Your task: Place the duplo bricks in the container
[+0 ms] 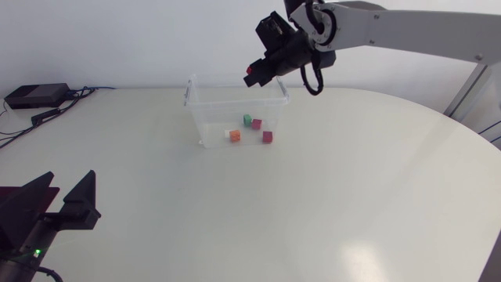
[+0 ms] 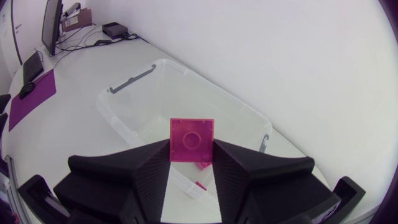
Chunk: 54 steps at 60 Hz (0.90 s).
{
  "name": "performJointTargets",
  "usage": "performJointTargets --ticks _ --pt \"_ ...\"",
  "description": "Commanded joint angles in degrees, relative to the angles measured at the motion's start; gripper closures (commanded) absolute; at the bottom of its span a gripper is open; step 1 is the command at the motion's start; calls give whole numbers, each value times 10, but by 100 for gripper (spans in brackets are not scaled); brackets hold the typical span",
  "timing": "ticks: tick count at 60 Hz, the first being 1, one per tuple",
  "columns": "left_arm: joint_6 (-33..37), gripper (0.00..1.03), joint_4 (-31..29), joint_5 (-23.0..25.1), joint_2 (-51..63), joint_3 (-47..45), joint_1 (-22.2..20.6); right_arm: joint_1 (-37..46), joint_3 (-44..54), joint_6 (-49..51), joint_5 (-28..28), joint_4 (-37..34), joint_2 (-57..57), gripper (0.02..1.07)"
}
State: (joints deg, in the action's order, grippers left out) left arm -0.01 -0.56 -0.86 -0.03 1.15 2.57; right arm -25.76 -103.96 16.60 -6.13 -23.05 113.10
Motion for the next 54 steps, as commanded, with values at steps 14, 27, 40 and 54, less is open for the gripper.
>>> performJointTargets --ticks 14,27,40,54 --pt "-7 4 0 2 -6 -11 -2 2 -38 -29 31 85 77 76" --pt "-7 4 -1 2 -6 -11 -2 3 -91 -29 45 39 137 5" --pt "-7 4 -1 2 -6 -11 -2 19 -12 -33 55 79 31 6" --pt "-8 4 -1 2 -6 -11 -2 62 132 -54 93 122 -117 6"
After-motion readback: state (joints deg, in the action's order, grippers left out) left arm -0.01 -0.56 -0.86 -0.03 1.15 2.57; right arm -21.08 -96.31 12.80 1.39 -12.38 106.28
